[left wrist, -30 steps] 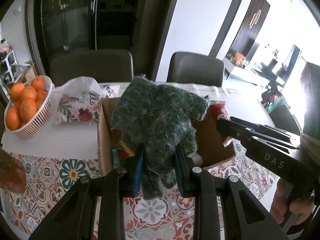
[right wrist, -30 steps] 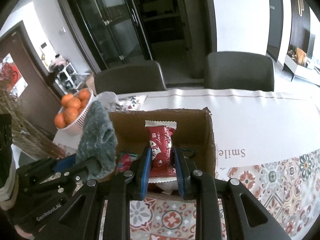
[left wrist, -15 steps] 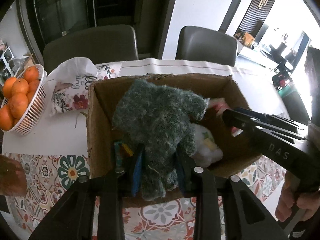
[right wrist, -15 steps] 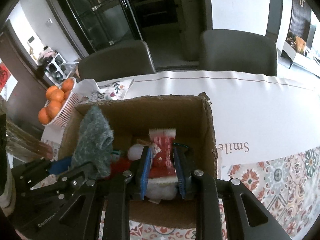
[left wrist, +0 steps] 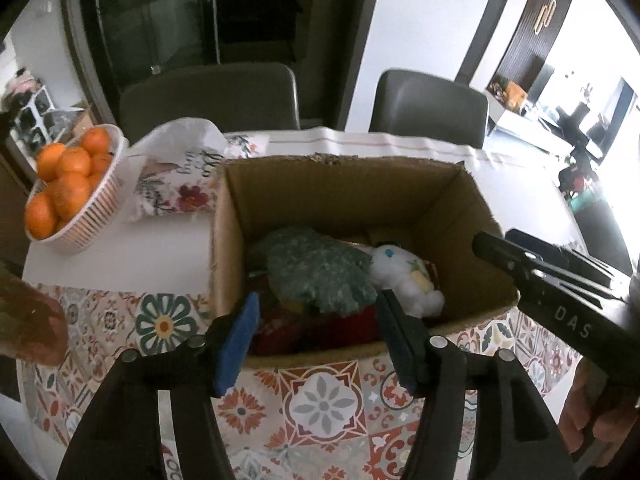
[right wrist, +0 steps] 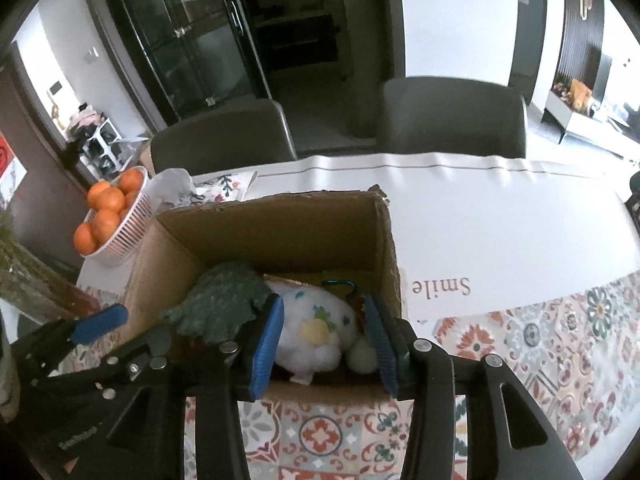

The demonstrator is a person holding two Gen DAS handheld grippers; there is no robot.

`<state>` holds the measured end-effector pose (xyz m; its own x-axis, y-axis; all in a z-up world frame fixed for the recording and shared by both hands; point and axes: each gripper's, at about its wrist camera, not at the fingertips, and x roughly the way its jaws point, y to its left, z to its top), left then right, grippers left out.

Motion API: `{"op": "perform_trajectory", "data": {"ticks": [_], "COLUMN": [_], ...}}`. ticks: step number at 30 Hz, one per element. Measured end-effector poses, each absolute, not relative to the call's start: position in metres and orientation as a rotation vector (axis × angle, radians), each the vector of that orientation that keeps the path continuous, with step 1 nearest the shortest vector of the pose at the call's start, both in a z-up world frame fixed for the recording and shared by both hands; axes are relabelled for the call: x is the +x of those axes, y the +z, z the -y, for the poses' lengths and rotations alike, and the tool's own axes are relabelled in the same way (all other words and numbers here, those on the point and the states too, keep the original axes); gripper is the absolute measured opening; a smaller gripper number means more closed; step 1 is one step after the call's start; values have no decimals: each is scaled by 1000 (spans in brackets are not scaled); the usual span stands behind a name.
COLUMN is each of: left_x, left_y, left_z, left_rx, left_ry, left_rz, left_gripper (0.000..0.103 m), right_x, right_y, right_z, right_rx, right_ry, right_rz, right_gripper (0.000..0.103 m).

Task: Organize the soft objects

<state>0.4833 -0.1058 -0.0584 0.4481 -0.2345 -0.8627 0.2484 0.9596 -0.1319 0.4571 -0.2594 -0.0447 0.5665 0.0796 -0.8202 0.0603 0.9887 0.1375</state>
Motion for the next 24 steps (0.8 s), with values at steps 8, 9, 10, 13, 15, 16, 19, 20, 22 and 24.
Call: {"op": "perform_trajectory", "data": {"ticks": [8,9,10,13,15,16,19,20,22,24], "left_x": [429,419,411,383,362,354,326,319,302,286], "left_y": [-24,-19,-16,-4,4,7,17,19,24,30], "left_z": [83,78,75,64,56,53,43,40,34,29], "left_rx": [5,6,6,5,11,14,9,10,23,36], "left_ry": [-278,-275,-275,-267,-262,-257,-253,-251,-242,-238], "left_rz": [-965,-950,-936,-886,-849,-833,-781,-770,-733,-704], "left_gripper": [67,67,69,74,77,80,85,86,87,90], "right_x": [396,386,376,350,334,322,297,290,271,257], "right_y": [-11,-6,-1,10,15,18,23,23,26,27], "right_z": [238,234,231,222,218,214,205,203,197,193], "right_rx": [124,119,115,111,114,115,103,101,97,95], "right_ry": [7,3,-1,-16,-23,-28,-44,-48,-67,-82], "right_rz": [-876,-863,-850,-816,-798,-786,-761,-757,-740,-730], "right_gripper": [52,52,54,60,63,65,67,69,70,72]}}
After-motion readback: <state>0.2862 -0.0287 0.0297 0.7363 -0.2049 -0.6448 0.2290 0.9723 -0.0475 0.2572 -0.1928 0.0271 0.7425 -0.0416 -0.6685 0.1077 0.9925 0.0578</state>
